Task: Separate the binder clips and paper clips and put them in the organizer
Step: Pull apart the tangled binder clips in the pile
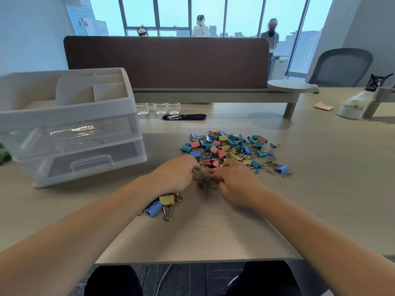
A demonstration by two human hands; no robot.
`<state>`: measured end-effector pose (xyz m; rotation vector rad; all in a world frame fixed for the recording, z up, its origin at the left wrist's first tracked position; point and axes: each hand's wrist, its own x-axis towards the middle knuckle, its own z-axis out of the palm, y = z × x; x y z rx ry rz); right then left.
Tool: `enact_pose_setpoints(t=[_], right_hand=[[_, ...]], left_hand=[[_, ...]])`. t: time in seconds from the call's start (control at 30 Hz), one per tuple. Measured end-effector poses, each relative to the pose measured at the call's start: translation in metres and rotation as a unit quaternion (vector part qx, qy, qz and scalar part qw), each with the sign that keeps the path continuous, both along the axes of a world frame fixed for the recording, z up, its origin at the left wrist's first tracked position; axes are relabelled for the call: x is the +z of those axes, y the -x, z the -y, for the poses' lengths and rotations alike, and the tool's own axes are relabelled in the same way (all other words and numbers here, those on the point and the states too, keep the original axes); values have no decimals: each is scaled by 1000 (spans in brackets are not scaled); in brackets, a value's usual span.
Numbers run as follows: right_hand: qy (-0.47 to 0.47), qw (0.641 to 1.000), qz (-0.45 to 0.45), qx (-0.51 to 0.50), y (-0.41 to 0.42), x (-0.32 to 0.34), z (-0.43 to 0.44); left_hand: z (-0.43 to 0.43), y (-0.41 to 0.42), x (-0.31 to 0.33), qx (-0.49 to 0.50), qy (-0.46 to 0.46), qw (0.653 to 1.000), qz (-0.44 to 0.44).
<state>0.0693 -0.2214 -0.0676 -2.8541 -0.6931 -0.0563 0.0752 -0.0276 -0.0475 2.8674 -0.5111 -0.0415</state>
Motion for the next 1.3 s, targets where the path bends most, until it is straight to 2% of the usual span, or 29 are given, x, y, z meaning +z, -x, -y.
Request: enact_pose_setpoints(t=[0.13, 0.4, 0.6, 0.77, 0.97, 1.1, 1.3], right_hand=[[-6, 1000, 0, -5, -2, 5, 1], [-27, 999, 27, -33, -7, 3, 17], [-3, 999, 18, -32, -8, -7, 23], [-28, 998, 43, -30, 0, -5, 28], [-18, 999, 3, -36, 15, 1, 30], [-37, 999, -9, -26, 20, 8, 30], [-81, 993, 45, -79, 5, 9, 43]], left_hand=[[-7, -12, -11, 3, -51, 999, -15], [2, -11, -14, -48, -27, 998, 20], [12, -2, -15, -58, -54, 997, 1], [19, 13, -15, -59, -42, 996, -45], [31, 27, -15, -58, -63, 995, -51], [33, 29, -19, -54, -38, 997, -41], [37, 27, -7, -50, -1, 999, 19]])
